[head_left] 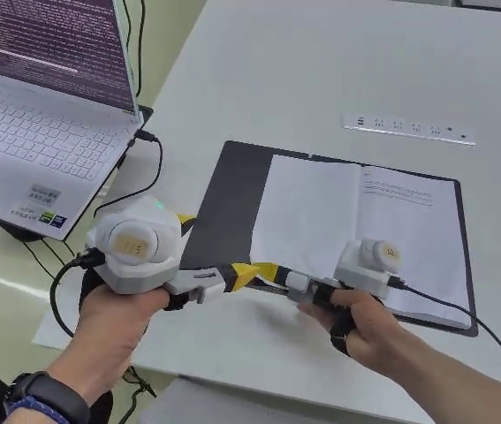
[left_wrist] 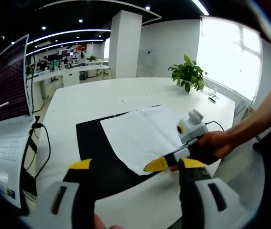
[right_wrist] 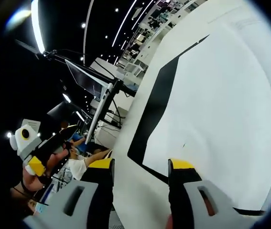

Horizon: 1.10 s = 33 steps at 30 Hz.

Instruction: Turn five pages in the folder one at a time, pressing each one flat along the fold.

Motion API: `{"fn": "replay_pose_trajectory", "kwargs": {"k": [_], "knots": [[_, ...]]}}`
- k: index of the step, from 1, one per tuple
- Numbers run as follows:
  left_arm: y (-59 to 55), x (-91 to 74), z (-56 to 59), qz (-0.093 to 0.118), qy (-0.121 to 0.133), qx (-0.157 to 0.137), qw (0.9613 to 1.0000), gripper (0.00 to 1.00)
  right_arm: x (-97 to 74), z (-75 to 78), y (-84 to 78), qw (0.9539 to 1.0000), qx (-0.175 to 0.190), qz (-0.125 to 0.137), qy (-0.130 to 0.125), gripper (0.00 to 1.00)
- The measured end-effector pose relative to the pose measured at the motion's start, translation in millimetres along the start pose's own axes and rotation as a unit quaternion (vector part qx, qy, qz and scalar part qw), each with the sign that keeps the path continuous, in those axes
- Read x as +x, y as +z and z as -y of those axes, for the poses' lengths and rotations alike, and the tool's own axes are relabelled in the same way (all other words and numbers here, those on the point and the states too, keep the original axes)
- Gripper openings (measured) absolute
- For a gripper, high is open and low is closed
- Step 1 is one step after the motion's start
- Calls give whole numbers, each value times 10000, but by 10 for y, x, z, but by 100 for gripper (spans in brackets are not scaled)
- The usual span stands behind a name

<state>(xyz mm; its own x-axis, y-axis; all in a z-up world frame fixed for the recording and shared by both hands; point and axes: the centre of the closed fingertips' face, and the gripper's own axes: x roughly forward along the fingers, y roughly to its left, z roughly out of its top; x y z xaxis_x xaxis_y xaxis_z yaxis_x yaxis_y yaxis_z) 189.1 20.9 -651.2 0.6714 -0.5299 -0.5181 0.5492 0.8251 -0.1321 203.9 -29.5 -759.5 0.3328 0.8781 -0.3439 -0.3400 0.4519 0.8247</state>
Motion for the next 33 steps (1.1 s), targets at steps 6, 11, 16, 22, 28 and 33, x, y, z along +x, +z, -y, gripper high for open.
{"fn": "replay_pose_trajectory", "kwargs": {"k": [6, 11, 16, 22, 28, 33], "knots": [[-117, 142, 31, -142, -57, -19, 9999, 67, -236, -83, -3, 9995, -306, 69, -3, 45], [-145, 245, 116, -201, -132, 22, 9997, 63, -451, -58, 17, 9986, -517, 105, -97, 43], [-196, 398, 203, -301, -241, 90, 9992, 57, -640, 3, 51, 9973, -685, 166, -203, 39], [-222, 642, 135, -305, -282, 130, 9991, 39, -791, 76, 117, 9967, -681, 299, -338, 37], [-356, 866, 93, -395, -353, -15, 9986, 15, -849, 155, 135, 9955, -717, 360, -499, 36], [-493, 979, 95, -559, -353, -45, 9978, 9, -882, 171, 149, 9953, -709, 407, -518, 36]]}}
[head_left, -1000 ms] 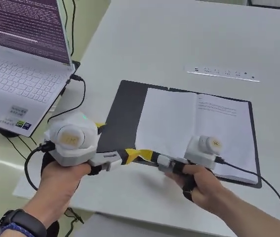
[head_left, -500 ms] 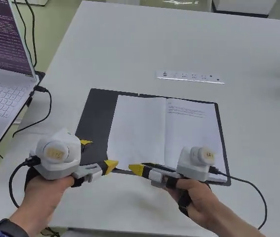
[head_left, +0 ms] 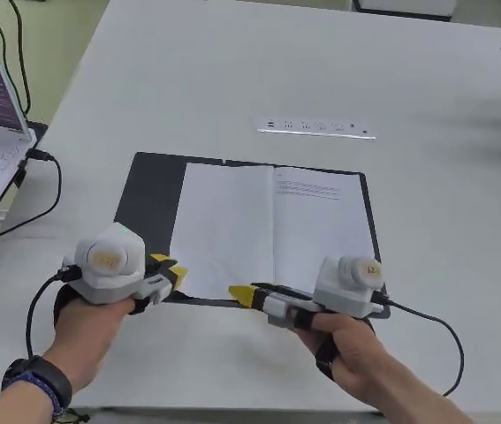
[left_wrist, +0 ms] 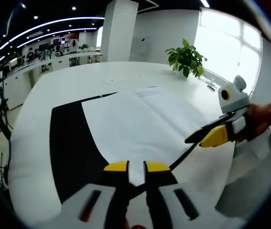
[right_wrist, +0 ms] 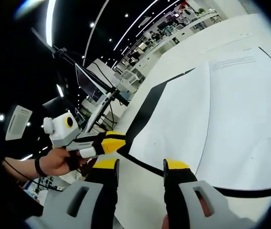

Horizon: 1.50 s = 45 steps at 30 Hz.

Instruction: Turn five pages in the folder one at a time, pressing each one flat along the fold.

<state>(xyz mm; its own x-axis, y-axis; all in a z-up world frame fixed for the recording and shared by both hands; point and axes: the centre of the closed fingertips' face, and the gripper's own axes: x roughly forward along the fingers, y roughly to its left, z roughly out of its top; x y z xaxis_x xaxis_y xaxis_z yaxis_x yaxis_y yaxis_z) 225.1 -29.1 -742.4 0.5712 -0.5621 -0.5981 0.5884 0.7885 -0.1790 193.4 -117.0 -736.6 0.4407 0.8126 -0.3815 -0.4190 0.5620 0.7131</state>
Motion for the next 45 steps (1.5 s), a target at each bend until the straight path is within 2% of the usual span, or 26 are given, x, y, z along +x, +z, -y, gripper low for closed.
{"fn": "replay_pose_trajectory", "kwargs": {"k": [3, 7, 9, 10, 13, 14, 17, 23, 35, 39, 45], "knots": [[-106, 74, -32, -68, -10, -314, 9995, 5, -20, 19, 2, 10000, -2, 2, -14, 36], [-185, 122, -48, -131, 14, -461, 9988, 0, -47, 53, 22, 10000, 22, 42, -47, 35], [-298, 146, -75, -368, 109, -564, 9977, 0, -56, 63, 26, 10000, 23, 53, -62, 35], [-352, 187, -105, -423, 147, -582, 9973, 0, -57, 68, 28, 10000, 18, 52, -67, 35], [-404, 183, -75, -386, 139, -730, 9965, 0, -59, 95, 49, 10000, -3, 44, -79, 34], [-368, 166, -78, -273, 190, -831, 9960, 0, -58, 103, 59, 10000, -5, 46, -82, 34], [-360, 142, -50, -234, 232, -843, 9959, 0, -51, 128, 95, 9999, -38, 52, -93, 33], [-360, 139, -59, -296, 263, -880, 9953, 0, -10, 213, 206, 9998, -161, 31, -114, 30], [-381, 138, -79, -342, 219, -982, 9943, 0, 58, 539, 633, 9987, -348, 226, -309, 20], [-385, 130, -89, -303, 219, -1032, 9940, 0, 113, 634, 710, 9980, -487, 187, -353, 17], [-374, 137, -95, -219, 230, -1174, 9926, 0, 220, 797, 806, 9977, -485, 216, -416, 11]]}}
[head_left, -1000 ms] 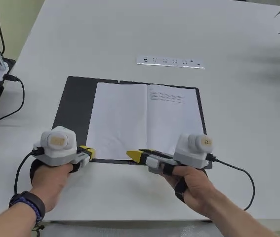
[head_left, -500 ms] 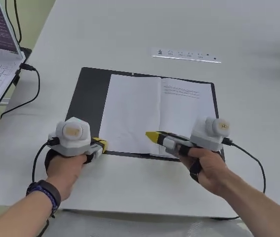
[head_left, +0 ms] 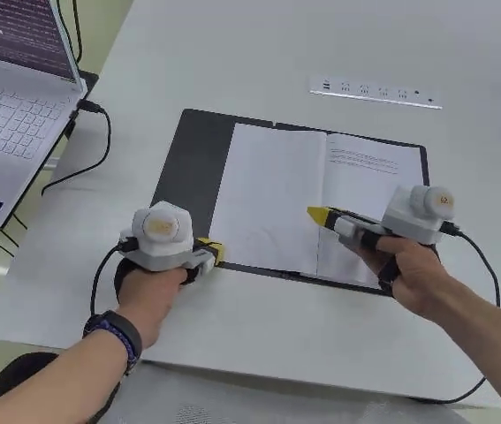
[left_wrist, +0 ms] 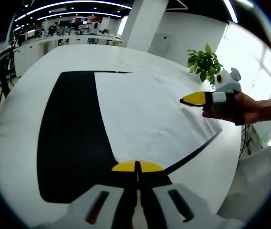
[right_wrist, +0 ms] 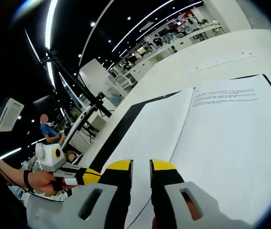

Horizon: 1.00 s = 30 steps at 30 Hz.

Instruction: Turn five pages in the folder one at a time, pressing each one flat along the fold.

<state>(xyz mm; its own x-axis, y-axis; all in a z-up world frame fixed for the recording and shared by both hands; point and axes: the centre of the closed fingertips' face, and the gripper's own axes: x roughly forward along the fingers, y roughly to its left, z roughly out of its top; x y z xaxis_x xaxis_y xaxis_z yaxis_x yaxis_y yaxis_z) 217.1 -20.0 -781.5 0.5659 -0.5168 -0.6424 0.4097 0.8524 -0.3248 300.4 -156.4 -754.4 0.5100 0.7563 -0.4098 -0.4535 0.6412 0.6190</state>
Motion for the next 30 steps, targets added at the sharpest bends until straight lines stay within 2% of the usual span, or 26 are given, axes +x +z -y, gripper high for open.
{"fn": "replay_pose_trajectory", "kwargs": {"k": [6, 8, 10, 18, 21, 27, 30], "knots": [[-3, 33, -33, -46, 44, 15, 10000, 0, 123, 168, 23, 9999, 139, -7, -86, 5], [-3, 33, -36, -32, 44, 5, 10000, 0, 152, 192, 16, 9998, 157, 20, -90, 0], [-3, 40, -47, -27, 33, -11, 10000, 0, 187, 215, -16, 9999, 134, -43, -86, 0], [-10, 76, -77, -16, 37, -30, 10000, 0, 169, 108, -1, 9999, 150, 53, -2, 0], [-14, 86, -82, -13, 31, -13, 10000, 0, 190, 69, 29, 9999, -92, 58, -24, 0], [-19, 98, -90, -17, 37, 13, 10000, 0, 252, 96, 134, 9999, 15, 159, -35, 0], [-21, 99, -96, -8, 18, -36, 10000, 0, 297, 92, 211, 9997, -47, 224, 8, 0]]}}
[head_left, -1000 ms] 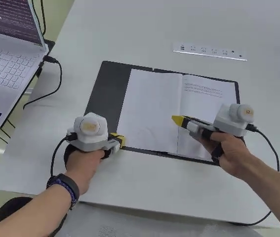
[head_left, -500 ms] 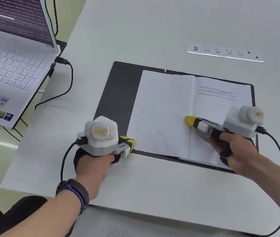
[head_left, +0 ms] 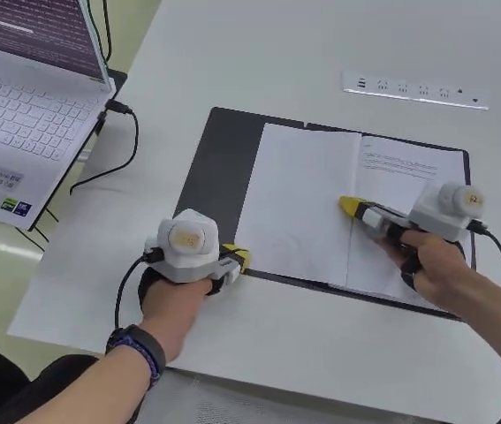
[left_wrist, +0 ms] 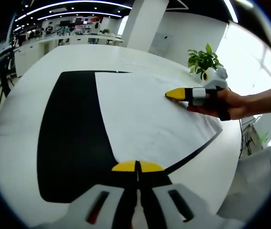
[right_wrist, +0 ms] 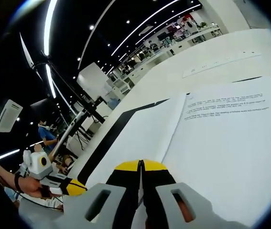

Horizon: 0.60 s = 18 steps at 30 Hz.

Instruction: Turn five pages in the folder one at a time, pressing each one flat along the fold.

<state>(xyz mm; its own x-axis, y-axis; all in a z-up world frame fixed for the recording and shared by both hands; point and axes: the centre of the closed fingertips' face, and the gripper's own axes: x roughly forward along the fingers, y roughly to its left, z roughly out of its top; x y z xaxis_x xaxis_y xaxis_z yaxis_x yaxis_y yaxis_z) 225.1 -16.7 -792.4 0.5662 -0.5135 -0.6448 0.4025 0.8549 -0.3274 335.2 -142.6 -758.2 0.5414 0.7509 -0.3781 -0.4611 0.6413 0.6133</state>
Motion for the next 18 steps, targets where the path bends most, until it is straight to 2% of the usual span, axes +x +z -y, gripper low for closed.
{"fn": "replay_pose_trajectory", "kwargs": {"k": [2, 5, 7, 14, 18], "knots": [[0, -1, 2, 4, -22, -21, 10000, 0, 36, 20, 69, 9999, 28, 125, -15, 0], [-1, -3, 7, 3, -19, 1, 10000, 0, 76, 163, 166, 9989, 234, 328, -255, 0], [2, -4, 12, 6, -15, -12, 10000, 0, 99, 187, 203, 9984, 345, 405, -205, 0], [5, -4, 14, 20, 2, 21, 10000, 0, 173, 287, 335, 9971, 398, 616, -201, 0], [3, -7, 18, 9, -20, 91, 10000, 0, 209, 392, 434, 9950, 487, 787, -364, 0]]}}
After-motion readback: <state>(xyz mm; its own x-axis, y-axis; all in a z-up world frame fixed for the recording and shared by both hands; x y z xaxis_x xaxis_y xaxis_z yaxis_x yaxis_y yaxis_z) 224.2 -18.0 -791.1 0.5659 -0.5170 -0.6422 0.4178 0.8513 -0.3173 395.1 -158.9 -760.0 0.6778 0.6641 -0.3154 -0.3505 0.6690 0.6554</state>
